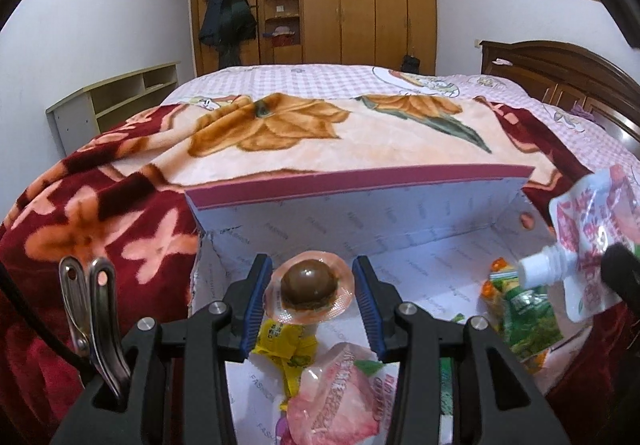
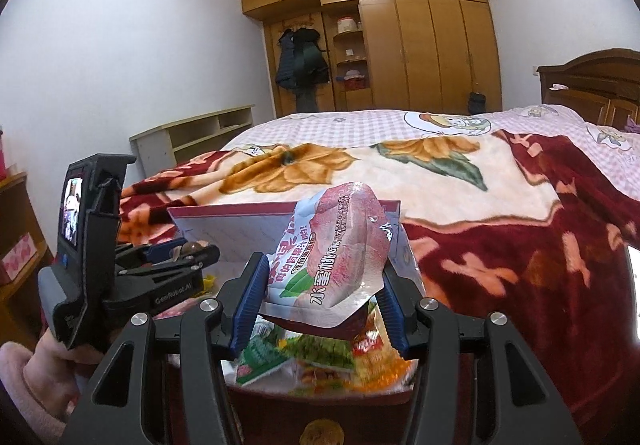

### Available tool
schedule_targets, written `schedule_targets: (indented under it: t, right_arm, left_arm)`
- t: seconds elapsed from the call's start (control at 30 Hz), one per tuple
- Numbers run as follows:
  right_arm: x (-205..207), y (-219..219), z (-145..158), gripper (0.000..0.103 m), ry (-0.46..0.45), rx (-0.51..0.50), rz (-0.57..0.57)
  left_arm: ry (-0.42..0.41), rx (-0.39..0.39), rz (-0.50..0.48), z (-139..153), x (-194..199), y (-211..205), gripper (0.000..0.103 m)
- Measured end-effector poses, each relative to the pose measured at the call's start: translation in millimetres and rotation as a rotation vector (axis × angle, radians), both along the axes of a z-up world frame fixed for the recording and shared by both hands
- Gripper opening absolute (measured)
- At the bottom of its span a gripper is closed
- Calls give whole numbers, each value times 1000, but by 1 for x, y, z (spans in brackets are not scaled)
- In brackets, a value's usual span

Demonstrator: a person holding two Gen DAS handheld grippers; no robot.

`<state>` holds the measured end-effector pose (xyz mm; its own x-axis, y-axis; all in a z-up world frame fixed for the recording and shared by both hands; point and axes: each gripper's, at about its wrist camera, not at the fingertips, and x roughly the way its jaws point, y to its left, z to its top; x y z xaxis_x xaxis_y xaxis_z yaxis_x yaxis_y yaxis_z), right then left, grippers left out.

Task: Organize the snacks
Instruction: 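Open the left gripper to drop the chocolate in the box while the right releases the pouch inside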

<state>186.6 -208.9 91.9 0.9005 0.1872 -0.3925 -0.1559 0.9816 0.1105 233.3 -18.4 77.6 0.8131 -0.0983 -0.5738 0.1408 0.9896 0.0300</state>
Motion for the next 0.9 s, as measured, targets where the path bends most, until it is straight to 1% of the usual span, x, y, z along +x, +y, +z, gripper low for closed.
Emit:
schedule_targets:
  t: [0.23, 0.33, 0.43, 0.5, 0.73, 0.9]
  right_arm:
    - [28, 4, -17, 54, 62, -11, 7]
    - [36, 4, -22, 54, 82, -13, 8]
    - [45, 3, -27, 54, 102, -4, 12]
    - [51, 3, -29, 54, 111, 5, 19]
    - [67, 10, -36, 54, 136, -15, 20]
    - [76, 10, -46, 54, 174, -17, 0]
  left_arm:
    - [17, 15, 15, -9, 10, 0, 45]
    - [25, 10, 9, -11, 13, 0, 45]
    - [41, 8, 0, -13, 15, 0, 52]
    - [50, 16, 6, -15, 16, -1, 58]
    - [66, 28, 17, -17, 19, -2, 61]
    - [67, 31, 27, -18, 19, -2, 64]
